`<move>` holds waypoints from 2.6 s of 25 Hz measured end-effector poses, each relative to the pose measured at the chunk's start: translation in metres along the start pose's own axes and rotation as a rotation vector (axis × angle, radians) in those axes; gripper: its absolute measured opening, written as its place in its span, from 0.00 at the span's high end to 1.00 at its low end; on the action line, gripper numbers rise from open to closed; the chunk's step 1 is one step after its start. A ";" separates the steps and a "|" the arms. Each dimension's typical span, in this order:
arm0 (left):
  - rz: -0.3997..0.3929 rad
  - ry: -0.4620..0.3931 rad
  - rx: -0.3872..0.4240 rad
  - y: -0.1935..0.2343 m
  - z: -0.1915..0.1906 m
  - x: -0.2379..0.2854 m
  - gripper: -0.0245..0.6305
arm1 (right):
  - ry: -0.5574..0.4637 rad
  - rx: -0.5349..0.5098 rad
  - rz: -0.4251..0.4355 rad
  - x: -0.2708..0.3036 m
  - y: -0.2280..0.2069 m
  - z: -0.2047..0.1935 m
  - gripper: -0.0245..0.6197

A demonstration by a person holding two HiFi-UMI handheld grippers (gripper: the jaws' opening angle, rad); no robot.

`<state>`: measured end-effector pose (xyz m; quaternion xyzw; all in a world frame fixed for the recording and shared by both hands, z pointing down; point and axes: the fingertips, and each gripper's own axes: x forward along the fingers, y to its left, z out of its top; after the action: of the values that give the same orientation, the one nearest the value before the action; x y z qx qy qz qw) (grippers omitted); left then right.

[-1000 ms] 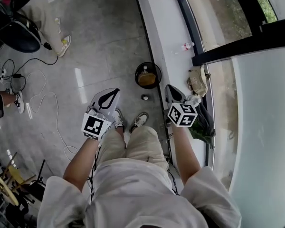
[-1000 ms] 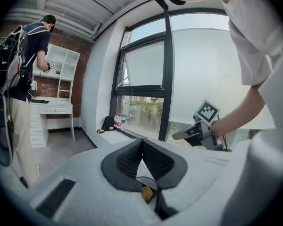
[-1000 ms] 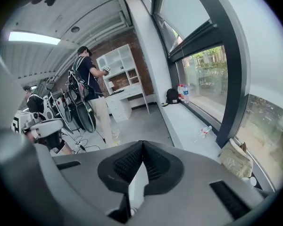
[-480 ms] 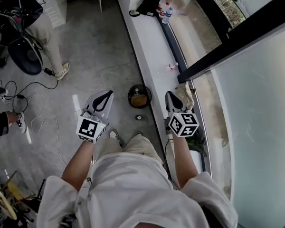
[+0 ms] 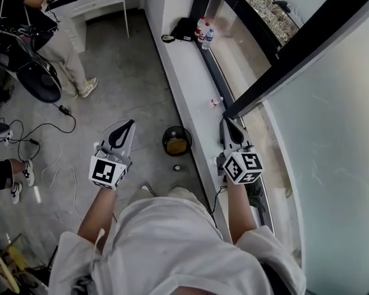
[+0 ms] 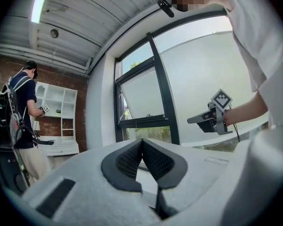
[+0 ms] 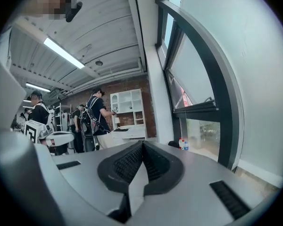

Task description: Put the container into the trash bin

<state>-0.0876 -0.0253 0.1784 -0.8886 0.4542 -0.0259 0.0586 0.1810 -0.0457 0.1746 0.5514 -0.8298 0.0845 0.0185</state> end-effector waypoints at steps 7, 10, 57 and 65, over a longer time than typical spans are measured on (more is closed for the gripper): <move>0.063 -0.035 0.023 0.020 0.022 -0.016 0.94 | -0.126 -0.085 -0.027 -0.031 -0.008 0.056 0.96; 0.090 -0.044 0.040 0.029 0.031 -0.030 0.94 | -0.156 -0.128 -0.049 -0.043 -0.011 0.073 0.96; 0.199 -0.088 -0.052 0.053 0.040 -0.092 0.94 | -0.173 -0.213 -0.155 -0.083 0.018 0.078 0.96; 0.200 -0.092 -0.056 0.056 0.041 -0.083 0.94 | -0.185 -0.240 -0.197 -0.084 -0.002 0.088 0.96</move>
<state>-0.1773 0.0126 0.1315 -0.8403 0.5380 0.0336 0.0568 0.2209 0.0157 0.0781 0.6293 -0.7740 -0.0685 0.0157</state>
